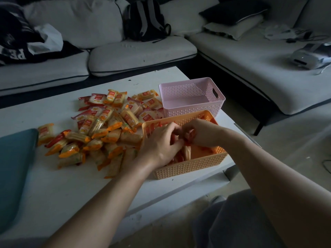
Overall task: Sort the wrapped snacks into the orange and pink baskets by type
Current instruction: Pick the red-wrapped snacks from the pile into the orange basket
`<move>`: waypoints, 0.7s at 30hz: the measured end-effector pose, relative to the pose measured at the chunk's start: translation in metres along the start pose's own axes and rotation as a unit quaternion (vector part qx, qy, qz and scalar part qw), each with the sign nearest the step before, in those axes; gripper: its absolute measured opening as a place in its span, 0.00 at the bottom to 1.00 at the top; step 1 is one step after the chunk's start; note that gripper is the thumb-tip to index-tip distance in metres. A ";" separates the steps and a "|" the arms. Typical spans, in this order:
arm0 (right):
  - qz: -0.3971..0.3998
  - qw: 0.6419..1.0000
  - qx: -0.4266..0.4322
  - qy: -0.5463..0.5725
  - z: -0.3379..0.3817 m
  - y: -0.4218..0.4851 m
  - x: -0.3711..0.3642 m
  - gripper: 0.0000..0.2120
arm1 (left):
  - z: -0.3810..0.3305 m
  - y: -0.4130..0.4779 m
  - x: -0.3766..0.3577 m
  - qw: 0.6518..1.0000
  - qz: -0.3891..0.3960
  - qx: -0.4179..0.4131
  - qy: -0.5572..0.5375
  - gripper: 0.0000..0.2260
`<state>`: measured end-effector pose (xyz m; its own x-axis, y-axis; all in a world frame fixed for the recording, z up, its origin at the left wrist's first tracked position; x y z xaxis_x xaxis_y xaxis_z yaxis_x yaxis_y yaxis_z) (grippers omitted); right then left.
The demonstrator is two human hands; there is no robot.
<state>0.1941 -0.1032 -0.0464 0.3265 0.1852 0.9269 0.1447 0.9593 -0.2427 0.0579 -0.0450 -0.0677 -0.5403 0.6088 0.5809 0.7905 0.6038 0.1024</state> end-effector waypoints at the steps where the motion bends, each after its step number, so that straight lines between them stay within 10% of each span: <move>1: -0.002 1.000 -0.010 0.024 -0.002 0.000 0.002 0.17 | -0.001 0.002 -0.003 1.000 0.009 0.001 -0.004 0.16; 6: 0.078 0.976 -0.077 0.190 -0.009 -0.009 -0.006 0.09 | -0.004 0.008 -0.006 0.998 0.041 0.011 0.051 0.15; 13: -0.212 0.960 -0.175 -0.055 -0.049 -0.012 0.039 0.15 | -0.009 0.009 -0.011 0.985 0.092 0.010 0.147 0.12; 21: -0.142 0.935 -0.219 -0.241 -0.039 0.000 0.017 0.07 | -0.004 0.021 -0.005 0.991 0.072 0.090 0.069 0.09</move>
<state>0.2365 -0.1084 -0.0422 -0.2270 0.1120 0.9674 0.5642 0.8248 0.0369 0.0787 -0.0379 -0.0650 -0.3706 0.6274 0.6848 0.7858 0.6049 -0.1290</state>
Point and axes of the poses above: each hand's wrist, its own y-axis towards the middle knuckle, its own x-axis out of the back of the hand, z = x × y, the point moved 5 cm from there along y, towards the middle knuckle, and after that the axes turned 12 degrees about -y, right-handed, at the moved point
